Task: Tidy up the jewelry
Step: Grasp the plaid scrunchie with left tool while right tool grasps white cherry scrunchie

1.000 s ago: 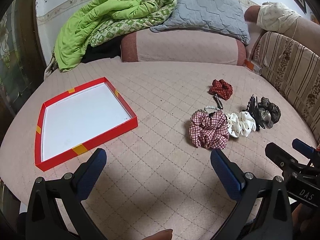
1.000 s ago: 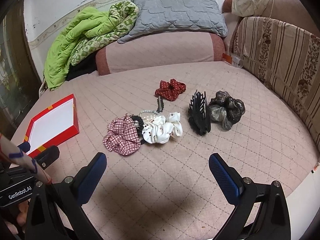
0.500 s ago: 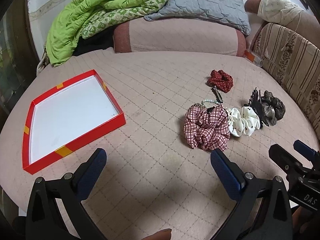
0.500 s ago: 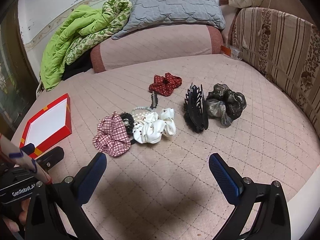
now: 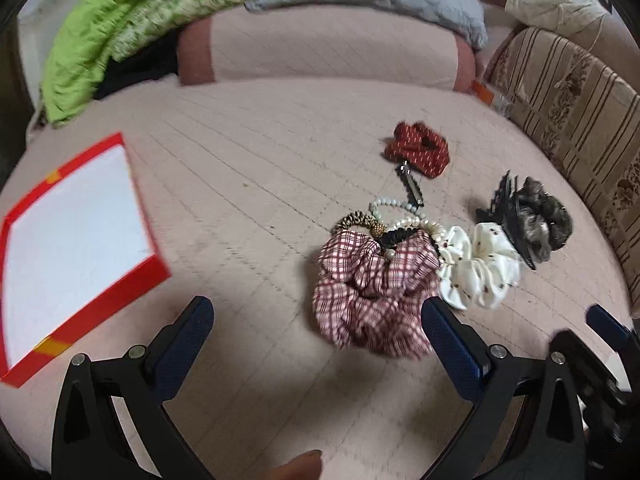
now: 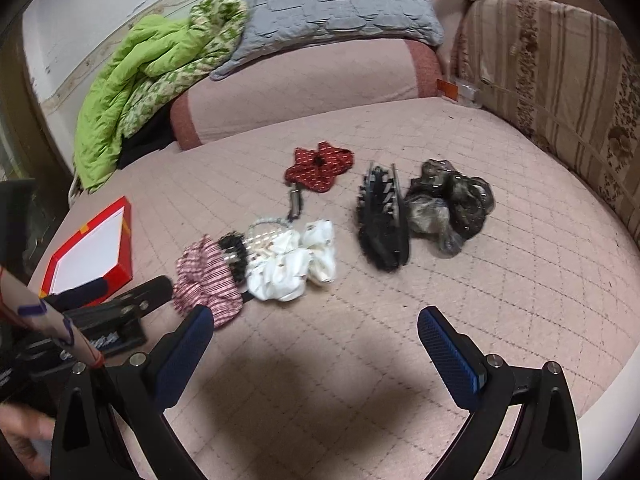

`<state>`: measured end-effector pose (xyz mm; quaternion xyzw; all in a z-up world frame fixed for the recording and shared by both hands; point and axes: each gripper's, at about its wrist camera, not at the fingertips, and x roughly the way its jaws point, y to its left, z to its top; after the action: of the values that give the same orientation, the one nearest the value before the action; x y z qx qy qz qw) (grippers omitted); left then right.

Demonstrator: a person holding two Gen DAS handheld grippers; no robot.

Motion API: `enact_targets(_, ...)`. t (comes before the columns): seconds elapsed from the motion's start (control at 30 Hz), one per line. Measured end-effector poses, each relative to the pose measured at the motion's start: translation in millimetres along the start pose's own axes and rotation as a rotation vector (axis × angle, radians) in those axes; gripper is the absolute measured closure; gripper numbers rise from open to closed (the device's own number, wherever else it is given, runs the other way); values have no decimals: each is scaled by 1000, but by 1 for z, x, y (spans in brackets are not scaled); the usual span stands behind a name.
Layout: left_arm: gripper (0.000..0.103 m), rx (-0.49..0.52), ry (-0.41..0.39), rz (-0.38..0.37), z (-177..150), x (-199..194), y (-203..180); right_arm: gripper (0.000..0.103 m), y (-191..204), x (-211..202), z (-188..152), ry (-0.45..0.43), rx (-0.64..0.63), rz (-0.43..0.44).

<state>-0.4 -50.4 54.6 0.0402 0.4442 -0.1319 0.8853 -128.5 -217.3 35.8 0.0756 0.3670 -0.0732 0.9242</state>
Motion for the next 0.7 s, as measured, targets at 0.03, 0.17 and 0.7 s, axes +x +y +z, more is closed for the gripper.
enact_targets(0.03, 0, 0, 7, -9, 1, 5, 0, 0, -3, 1, 0, 0, 10, -3)
enact_targets(0.17, 43, -4, 56, -51, 5, 33, 1, 0, -11, 6, -1, 18, 43, 0)
enact_targets(0.7, 86, 14, -16, -150, -21, -16, 35, 33, -2, 52, 25, 95, 68, 171)
